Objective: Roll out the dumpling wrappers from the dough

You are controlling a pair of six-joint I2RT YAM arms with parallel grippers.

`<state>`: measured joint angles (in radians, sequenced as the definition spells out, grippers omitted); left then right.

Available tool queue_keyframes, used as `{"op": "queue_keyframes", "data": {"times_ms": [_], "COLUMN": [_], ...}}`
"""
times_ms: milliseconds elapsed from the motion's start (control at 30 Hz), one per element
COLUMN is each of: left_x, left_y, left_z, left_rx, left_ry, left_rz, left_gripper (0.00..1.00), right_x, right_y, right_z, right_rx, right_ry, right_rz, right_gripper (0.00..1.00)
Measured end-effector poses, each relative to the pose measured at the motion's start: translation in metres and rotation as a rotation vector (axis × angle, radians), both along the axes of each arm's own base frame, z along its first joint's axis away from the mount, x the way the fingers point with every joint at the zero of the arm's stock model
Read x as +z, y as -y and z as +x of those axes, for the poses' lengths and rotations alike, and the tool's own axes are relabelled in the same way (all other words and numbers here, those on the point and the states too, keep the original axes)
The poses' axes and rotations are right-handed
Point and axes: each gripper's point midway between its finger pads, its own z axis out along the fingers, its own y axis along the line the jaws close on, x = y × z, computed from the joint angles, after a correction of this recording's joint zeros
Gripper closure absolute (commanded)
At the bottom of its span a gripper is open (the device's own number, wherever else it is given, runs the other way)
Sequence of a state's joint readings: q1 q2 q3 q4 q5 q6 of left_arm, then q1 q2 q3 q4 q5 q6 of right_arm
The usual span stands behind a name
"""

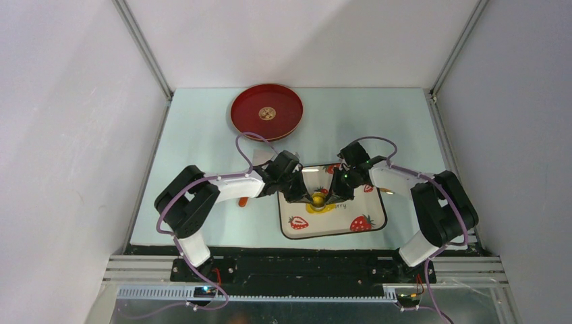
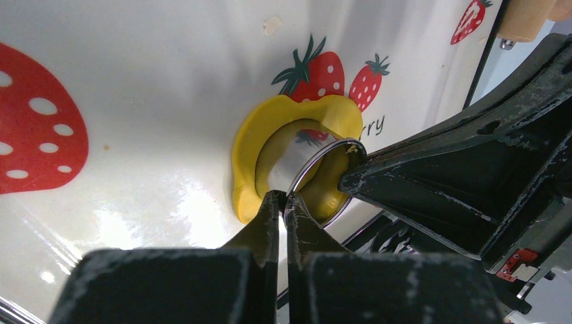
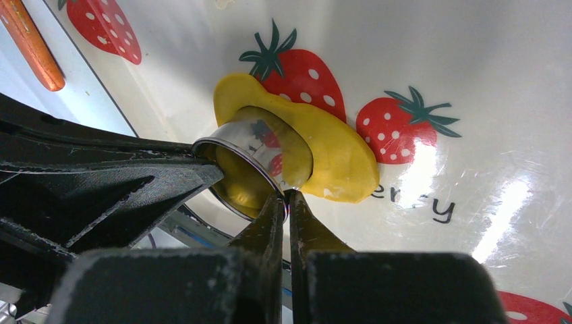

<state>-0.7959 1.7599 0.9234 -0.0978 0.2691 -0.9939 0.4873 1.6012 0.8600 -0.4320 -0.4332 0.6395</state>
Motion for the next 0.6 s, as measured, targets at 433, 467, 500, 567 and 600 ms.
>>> {"op": "queue_keyframes", "data": {"times_ms": [433, 467, 500, 567, 600], "left_x": [0.0000, 0.0001, 0.0000, 0.0000, 0.0001], "left_y": [0.0000, 0.0001, 0.0000, 0.0000, 0.0001], "left_z": [0.0000, 0.0001, 0.0000, 0.0000, 0.0001], "left_rx": [0.000, 0.000, 0.000, 0.000, 0.000], "left_ry": [0.000, 0.000, 0.000, 0.000, 0.000], "left_rz": [0.000, 0.000, 0.000, 0.000, 0.000], "left_gripper": [1.00, 1.00, 1.00, 1.00, 1.00], "right_x": [0.0005, 0.0005, 0.0005, 0.0005, 0.0006], "right_y": [-0.0001, -0.0001, -0.0001, 0.0000, -0.0001], "right_z": [0.0001, 0.0000, 0.0001, 0.0000, 0.0000], "right_rx": [-0.010, -0.011, -0.012, -0.013, -0.013], "right_ry": [0.003, 0.003, 0.003, 0.004, 0.005], "right_rz": [0.003, 0.001, 0.001, 0.000, 0.000], "right_gripper": [1.00, 1.00, 1.00, 1.00, 1.00]}}
